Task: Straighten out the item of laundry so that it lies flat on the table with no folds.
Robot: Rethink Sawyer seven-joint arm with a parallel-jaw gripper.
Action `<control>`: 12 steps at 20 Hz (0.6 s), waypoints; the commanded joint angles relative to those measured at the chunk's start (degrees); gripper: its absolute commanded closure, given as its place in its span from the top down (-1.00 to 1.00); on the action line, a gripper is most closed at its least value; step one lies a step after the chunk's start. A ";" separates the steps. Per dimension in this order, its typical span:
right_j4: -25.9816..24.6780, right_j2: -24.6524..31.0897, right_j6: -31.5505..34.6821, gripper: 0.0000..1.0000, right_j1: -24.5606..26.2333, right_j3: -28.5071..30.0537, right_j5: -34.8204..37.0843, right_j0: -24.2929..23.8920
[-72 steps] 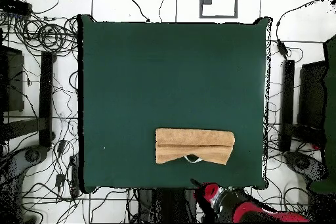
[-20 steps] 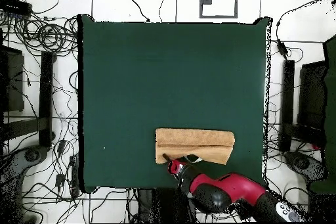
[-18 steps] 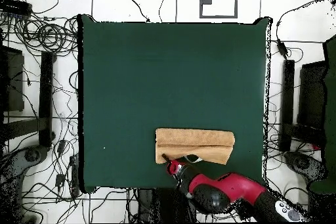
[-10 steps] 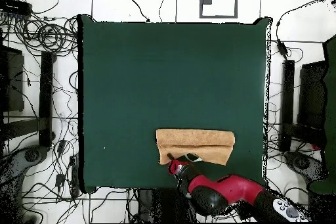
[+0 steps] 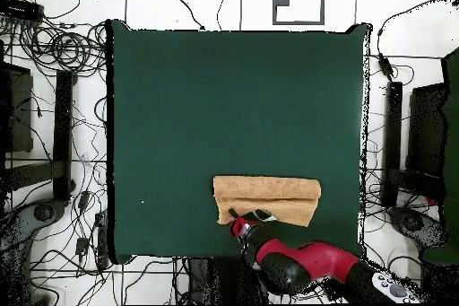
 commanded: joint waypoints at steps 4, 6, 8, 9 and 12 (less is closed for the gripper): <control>21.36 3.86 14.35 -1.00 8.25 0.68 2.92 4.37; 25.14 5.20 14.34 -1.00 9.93 2.95 3.31 3.37; 28.76 6.48 13.62 -1.00 12.65 4.60 5.24 1.55; 30.88 6.75 13.45 -1.00 13.40 5.51 6.15 1.15; 36.00 7.01 13.14 -1.00 13.88 7.83 7.62 1.15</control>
